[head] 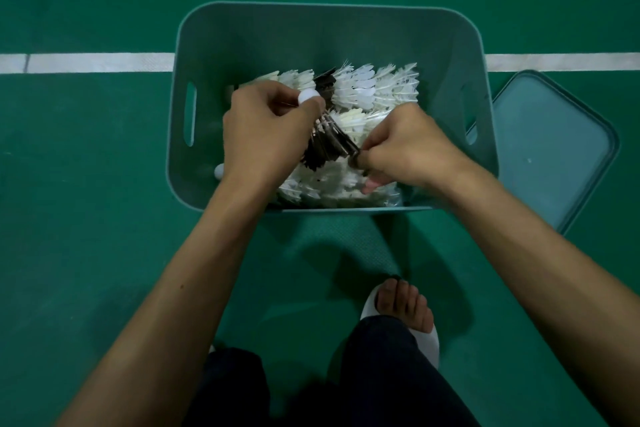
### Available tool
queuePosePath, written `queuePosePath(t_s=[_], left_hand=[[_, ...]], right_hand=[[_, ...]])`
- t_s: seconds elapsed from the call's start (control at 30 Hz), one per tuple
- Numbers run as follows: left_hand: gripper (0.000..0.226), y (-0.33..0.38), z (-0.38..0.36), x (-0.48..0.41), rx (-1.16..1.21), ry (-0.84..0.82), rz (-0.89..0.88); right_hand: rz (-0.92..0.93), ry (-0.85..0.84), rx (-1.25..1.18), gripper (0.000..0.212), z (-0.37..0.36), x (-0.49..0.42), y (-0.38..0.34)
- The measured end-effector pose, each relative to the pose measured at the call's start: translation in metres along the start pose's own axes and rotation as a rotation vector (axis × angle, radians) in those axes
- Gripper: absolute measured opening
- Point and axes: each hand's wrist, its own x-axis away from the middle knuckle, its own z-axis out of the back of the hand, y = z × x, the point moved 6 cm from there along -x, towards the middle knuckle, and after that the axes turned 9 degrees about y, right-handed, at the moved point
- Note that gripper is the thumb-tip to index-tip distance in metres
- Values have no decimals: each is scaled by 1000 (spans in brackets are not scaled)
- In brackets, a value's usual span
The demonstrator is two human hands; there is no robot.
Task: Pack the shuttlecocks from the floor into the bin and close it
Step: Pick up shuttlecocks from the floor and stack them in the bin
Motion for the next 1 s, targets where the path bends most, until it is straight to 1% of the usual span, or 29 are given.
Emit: queuePosePath(t_s=[0.07,0.13,0.2,0.27,0.3,0.33,0.4,0.43,0.47,0.53,0.57,0.63,0.7,0.73,0.8,0.9,1.0], left_hand=[[21,-2,-4,-1,82,-26,50],[16,0,-10,0,202,-64,119],[12,4,-17,3,313,-105,188],[13,9,-26,9,392,-159,238],[16,10,-30,12,406,-187,249],[17,10,-34,15,407,-209,251],[17,11,-38,19,336,-235,209],[16,11,-37,20,227,-237,134],[16,12,-34,20,77,-231,27],[17,17,-27,20,-198,-212,-188],[18,19,-25,20,-290,-215,-266],[20,21,-23,19,-407,-232,-359],[26,20,-25,16,-511,-252,-401],[30,18,-26,16,-562,-277,-406],[38,13,-29,17,-647,-339,-402],[41,9,-32,21,-721,-384,-425],[43,9,-33,21,-745,-378,-445]], right_hand=[[-8,79,21,5,22,2,5],[-12,177,-10,7,46,6,9],[-47,202,-186,24,59,12,12],[-78,198,-408,41,62,19,10],[-71,216,-474,43,62,20,9],[-49,242,-492,40,62,21,9],[12,284,-424,22,63,19,11],[33,312,-366,16,65,19,14],[60,361,-278,15,69,18,17],[148,470,-15,13,76,21,17],[193,495,107,10,76,24,14],[246,473,260,7,67,29,8],[243,432,320,9,56,28,5],[228,409,306,9,50,25,6],[147,314,155,14,38,17,13],[-27,136,-106,24,19,9,24],[-126,24,-234,20,9,5,27]])
